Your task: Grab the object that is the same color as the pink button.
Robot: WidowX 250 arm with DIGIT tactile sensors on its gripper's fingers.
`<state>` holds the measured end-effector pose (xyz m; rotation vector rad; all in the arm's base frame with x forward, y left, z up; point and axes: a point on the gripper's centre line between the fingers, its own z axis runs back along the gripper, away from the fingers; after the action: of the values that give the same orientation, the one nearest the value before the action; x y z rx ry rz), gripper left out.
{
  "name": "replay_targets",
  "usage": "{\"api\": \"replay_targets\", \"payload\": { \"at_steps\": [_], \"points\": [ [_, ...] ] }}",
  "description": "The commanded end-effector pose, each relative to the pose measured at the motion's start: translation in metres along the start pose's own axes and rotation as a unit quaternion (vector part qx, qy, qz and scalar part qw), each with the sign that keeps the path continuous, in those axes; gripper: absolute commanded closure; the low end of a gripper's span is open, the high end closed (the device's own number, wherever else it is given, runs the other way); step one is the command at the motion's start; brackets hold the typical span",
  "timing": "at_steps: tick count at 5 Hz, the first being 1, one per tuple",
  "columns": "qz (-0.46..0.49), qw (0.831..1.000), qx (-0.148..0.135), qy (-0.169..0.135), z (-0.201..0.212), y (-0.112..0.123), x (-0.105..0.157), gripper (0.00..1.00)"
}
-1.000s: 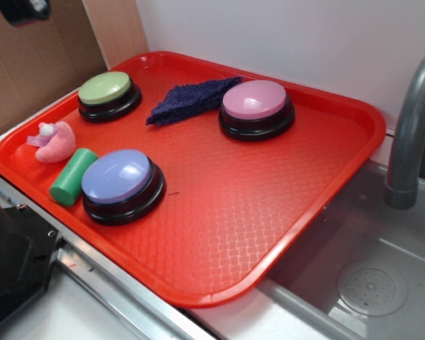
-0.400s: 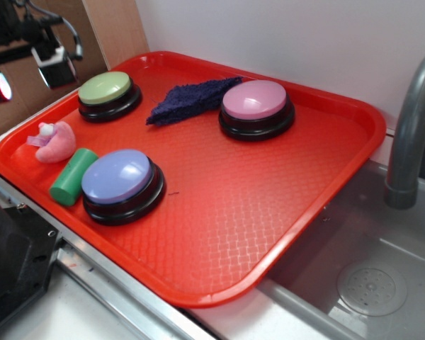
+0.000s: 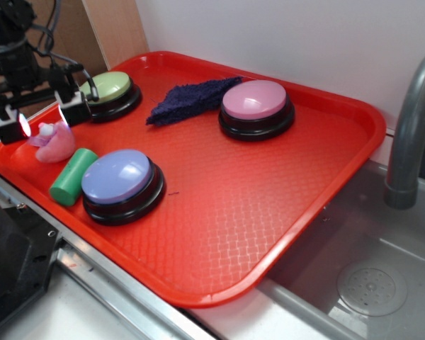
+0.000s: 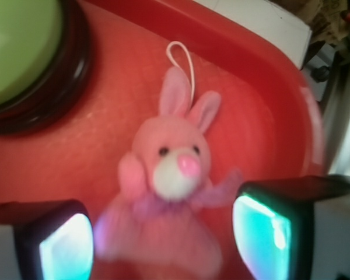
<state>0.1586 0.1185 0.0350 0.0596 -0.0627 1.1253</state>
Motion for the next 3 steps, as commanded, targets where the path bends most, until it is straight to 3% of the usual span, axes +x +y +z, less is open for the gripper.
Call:
{"api": "replay_targets", "payload": {
  "at_steps": [1, 2, 3],
  "points": [
    [0.02, 0.999, 0.005, -0.041, -0.02, 0.0076, 0.002, 0.01],
    [0.018, 0.999, -0.004, -0.042, -0.0183, 0.0082, 0.0009, 1.0],
    [0.007, 0.999, -0.012, -0.047, -0.0129, 0.0064, -0.0008, 1.0]
  ]
}}
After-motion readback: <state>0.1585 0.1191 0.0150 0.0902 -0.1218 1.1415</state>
